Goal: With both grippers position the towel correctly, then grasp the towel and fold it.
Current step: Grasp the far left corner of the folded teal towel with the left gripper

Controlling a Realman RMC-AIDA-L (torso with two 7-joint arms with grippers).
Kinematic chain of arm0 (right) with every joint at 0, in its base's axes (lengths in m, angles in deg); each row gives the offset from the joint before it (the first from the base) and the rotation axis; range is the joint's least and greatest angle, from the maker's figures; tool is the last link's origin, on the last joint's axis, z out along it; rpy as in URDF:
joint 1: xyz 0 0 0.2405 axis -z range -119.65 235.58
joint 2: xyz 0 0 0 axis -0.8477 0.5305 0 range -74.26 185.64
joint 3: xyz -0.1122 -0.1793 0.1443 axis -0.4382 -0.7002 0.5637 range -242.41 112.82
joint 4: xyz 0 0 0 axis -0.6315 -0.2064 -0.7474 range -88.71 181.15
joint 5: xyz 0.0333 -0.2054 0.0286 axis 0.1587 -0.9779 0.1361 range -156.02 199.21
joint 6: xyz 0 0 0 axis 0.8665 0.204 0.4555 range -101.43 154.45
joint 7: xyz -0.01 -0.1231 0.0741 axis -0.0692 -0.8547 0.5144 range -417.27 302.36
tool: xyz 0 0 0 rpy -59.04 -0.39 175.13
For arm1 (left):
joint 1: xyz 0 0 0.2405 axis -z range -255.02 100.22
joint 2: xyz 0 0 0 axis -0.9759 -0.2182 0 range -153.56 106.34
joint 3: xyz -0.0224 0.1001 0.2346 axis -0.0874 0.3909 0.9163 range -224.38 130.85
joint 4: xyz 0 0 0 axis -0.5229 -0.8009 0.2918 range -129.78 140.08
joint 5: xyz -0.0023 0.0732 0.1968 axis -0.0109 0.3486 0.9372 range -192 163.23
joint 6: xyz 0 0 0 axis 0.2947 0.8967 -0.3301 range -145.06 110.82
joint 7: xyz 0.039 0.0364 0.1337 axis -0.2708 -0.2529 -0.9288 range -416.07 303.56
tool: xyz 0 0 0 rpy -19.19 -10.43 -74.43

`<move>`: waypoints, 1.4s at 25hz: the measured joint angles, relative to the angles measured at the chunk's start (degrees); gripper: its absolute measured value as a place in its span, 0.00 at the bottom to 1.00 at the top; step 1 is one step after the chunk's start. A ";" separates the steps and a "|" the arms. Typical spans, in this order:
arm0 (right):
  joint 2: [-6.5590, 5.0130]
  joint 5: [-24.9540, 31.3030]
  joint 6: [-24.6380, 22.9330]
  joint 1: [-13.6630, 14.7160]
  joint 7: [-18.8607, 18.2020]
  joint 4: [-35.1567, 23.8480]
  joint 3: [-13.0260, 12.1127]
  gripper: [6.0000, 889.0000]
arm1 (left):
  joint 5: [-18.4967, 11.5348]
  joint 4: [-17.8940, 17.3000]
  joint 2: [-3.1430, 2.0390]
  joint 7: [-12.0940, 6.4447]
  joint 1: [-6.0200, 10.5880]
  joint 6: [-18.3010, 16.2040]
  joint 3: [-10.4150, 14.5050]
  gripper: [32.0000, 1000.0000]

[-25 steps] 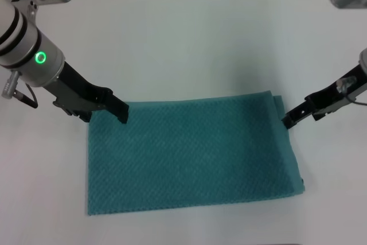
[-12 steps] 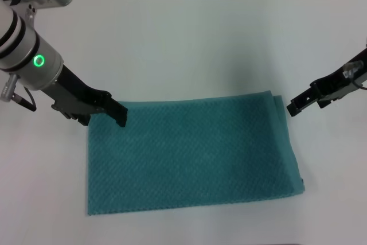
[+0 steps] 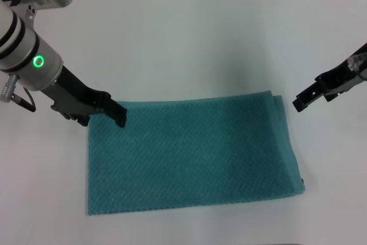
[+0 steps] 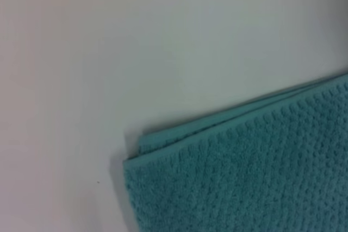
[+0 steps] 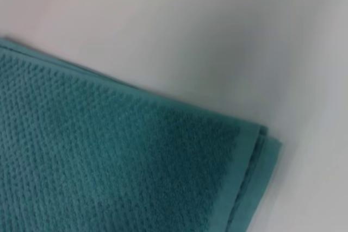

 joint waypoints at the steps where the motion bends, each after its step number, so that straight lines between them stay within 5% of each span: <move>1: 0.02 -0.02 0.20 -0.06 0.00 -0.08 0.01 0.96 | 0.02 0.01 0.00 0.00 0.00 0.00 0.00 0.89; 26: -1.76 -0.12 0.46 0.44 0.35 0.02 0.49 0.96 | 0.04 0.09 0.00 0.08 -0.27 -0.07 -0.16 0.89; 35: -1.76 -0.15 0.22 0.13 0.35 -0.03 0.54 0.96 | 1.94 3.34 0.14 0.16 0.47 -1.30 -0.36 0.89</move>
